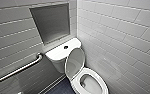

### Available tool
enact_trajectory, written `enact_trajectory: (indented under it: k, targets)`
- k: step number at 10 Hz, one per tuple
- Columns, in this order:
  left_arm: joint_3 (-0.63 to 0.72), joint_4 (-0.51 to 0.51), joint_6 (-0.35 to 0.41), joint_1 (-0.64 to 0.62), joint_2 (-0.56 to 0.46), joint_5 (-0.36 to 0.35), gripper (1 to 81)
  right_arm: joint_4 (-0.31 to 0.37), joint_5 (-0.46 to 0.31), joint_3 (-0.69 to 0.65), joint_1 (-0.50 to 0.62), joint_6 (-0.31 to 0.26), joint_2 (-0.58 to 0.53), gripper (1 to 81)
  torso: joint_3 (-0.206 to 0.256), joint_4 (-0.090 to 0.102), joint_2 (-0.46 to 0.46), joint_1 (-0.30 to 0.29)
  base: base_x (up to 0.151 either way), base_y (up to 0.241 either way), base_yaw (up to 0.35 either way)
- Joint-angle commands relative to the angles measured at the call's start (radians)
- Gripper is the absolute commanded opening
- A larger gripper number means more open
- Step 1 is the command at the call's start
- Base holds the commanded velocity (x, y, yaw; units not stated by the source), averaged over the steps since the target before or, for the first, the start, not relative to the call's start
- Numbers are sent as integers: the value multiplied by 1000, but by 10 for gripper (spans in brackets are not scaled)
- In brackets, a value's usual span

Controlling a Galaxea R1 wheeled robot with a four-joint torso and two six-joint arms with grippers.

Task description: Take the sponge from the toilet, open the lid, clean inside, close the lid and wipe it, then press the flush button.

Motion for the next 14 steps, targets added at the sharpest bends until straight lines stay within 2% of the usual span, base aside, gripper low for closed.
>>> enact_trajectory:
  k: [1, 3, 6, 7, 11, 14]
  targets:
    - [165, -23, -8, -174, -100, 161, 811, -8, -47, 155, -16, -7, -115, 10, 0, 0, 0, 0, 0, 0, 0]
    - [225, -23, -53, -270, -116, 218, 811, 6, -59, 250, -14, 2, -166, 10, 0, 0, 0, 0, 0, 0, 0]
    - [271, -25, -161, -430, -135, 290, 811, -9, -64, 209, -29, -1, -154, 10, 0, 0, 0, 0, 0, 0, 0]
    - [271, -25, -207, -476, -133, 291, 811, -6, -72, 198, -17, -10, -161, 10, 0, 0, 0, 0, 0, 0, 0]
    - [271, -23, -344, -629, -135, 290, 811, 27, -112, 295, 9, -13, -242, 10, -1, 0, 1, 0, 0, 0, 0]
    - [260, -22, -505, -713, -146, 272, 811, 69, -116, 333, 30, -16, -269, 10, -1, 0, 1, 0, 0, 0, 0]
